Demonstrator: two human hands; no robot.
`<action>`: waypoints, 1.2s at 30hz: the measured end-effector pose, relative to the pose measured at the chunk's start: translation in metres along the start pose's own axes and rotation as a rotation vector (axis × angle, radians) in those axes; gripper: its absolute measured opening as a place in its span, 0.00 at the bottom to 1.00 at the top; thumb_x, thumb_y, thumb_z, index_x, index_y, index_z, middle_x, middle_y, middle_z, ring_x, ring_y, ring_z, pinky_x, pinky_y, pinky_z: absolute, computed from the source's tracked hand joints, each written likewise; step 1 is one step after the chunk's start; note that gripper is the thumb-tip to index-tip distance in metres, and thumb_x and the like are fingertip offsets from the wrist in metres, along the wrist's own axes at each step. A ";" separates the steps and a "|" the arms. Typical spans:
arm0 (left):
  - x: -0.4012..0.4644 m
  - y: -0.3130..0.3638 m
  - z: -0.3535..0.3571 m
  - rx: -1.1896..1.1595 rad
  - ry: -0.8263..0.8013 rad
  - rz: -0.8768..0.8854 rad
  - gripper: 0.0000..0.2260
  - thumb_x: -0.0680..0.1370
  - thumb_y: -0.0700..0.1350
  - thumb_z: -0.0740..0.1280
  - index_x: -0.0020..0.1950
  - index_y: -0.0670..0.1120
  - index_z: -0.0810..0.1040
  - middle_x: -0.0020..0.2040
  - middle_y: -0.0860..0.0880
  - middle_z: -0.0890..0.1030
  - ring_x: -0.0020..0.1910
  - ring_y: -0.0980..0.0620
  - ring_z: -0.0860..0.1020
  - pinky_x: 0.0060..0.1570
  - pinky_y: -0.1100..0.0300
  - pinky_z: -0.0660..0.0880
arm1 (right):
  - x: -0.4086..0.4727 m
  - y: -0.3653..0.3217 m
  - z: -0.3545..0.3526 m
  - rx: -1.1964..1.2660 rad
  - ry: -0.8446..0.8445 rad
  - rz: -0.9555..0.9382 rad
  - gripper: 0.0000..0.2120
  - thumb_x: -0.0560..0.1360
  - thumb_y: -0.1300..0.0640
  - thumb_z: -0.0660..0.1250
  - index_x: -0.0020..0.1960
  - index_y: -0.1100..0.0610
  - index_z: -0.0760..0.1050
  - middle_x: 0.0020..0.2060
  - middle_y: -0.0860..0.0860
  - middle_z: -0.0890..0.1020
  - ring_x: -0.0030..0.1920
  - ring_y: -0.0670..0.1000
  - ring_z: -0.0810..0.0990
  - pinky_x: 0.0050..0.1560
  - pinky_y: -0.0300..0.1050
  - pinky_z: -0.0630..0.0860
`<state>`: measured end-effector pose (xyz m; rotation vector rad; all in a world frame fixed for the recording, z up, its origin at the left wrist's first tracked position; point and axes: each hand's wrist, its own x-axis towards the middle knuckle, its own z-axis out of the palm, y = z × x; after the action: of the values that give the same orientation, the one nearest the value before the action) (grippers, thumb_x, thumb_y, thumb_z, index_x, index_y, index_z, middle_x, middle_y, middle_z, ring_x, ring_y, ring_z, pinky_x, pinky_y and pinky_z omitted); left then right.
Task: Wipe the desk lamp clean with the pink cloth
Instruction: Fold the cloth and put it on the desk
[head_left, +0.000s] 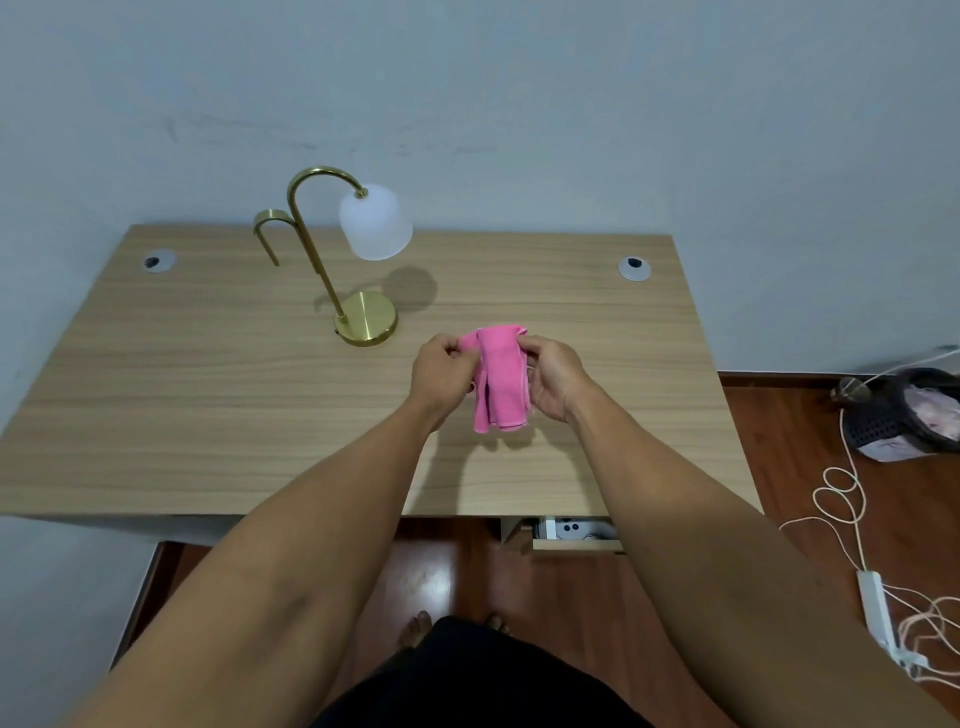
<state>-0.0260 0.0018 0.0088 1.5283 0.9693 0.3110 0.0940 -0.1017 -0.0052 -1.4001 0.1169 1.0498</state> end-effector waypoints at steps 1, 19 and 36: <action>0.002 -0.002 -0.001 0.008 0.031 -0.004 0.04 0.78 0.36 0.63 0.44 0.42 0.75 0.43 0.42 0.79 0.43 0.45 0.78 0.51 0.37 0.81 | 0.001 -0.002 -0.001 0.020 0.025 0.006 0.11 0.83 0.54 0.64 0.45 0.57 0.78 0.37 0.52 0.82 0.35 0.52 0.81 0.40 0.46 0.79; 0.005 -0.022 0.018 0.119 -0.247 -0.048 0.03 0.85 0.37 0.58 0.54 0.44 0.68 0.42 0.40 0.79 0.36 0.45 0.77 0.33 0.61 0.76 | -0.012 0.009 -0.087 -0.516 0.125 -0.190 0.09 0.86 0.57 0.61 0.63 0.57 0.76 0.51 0.58 0.84 0.43 0.54 0.83 0.33 0.45 0.77; 0.008 -0.101 0.096 0.319 -0.316 -0.157 0.02 0.88 0.43 0.53 0.55 0.48 0.61 0.42 0.36 0.74 0.27 0.47 0.69 0.22 0.59 0.65 | 0.011 0.077 -0.153 -0.886 0.254 -0.195 0.07 0.86 0.57 0.55 0.55 0.57 0.71 0.45 0.48 0.75 0.44 0.49 0.74 0.38 0.43 0.69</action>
<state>0.0053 -0.0679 -0.1079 1.7126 0.9075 -0.2034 0.1267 -0.2366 -0.1060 -2.2876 -0.3381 0.7707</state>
